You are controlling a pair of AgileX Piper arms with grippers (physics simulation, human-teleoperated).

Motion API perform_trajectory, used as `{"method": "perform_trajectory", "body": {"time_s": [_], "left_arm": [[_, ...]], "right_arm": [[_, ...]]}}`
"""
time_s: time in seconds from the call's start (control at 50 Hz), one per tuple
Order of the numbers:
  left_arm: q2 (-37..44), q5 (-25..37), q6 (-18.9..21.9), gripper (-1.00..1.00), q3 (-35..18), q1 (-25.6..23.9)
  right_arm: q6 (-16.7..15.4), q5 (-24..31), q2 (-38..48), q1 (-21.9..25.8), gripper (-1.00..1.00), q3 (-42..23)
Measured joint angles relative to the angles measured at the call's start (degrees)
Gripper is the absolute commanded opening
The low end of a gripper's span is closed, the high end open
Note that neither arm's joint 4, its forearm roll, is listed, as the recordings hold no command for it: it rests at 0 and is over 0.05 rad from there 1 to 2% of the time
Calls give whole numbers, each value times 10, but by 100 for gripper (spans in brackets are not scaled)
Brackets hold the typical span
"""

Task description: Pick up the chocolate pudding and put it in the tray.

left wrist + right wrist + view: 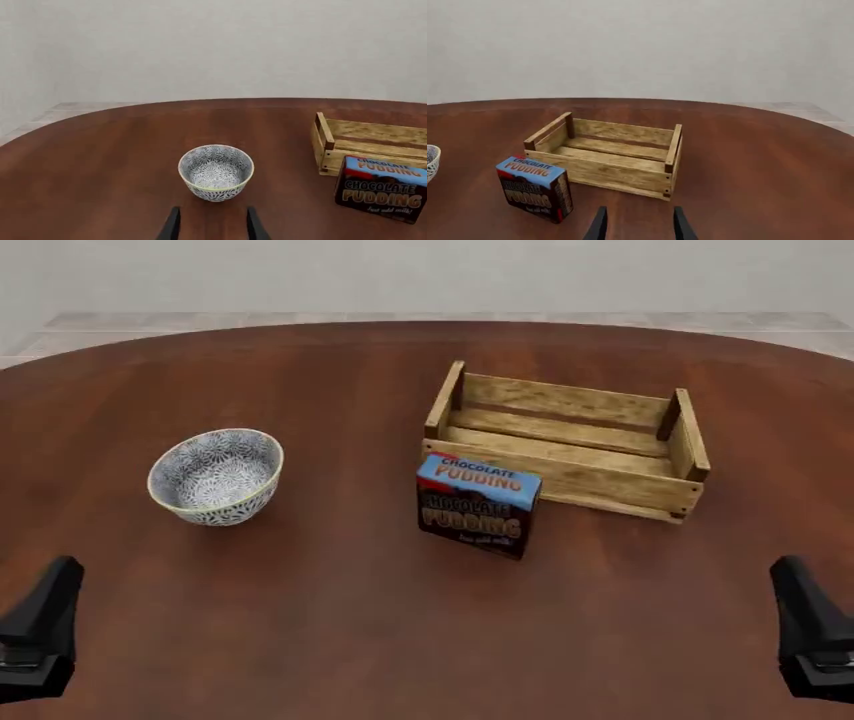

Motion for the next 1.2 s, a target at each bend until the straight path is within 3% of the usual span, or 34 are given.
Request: {"method": "perform_trajectory", "body": {"time_s": [0.62,0.96,1.2], "left_arm": [[3,-1,0,100,-2,0],[3,-1,0,100,-2,0],[3,-1,0,100,-2,0]], "right_arm": [[2,8,5,4,100,-14],[17,27,61,34,100,-105],[-21,14,174,56,100,-183]]}}
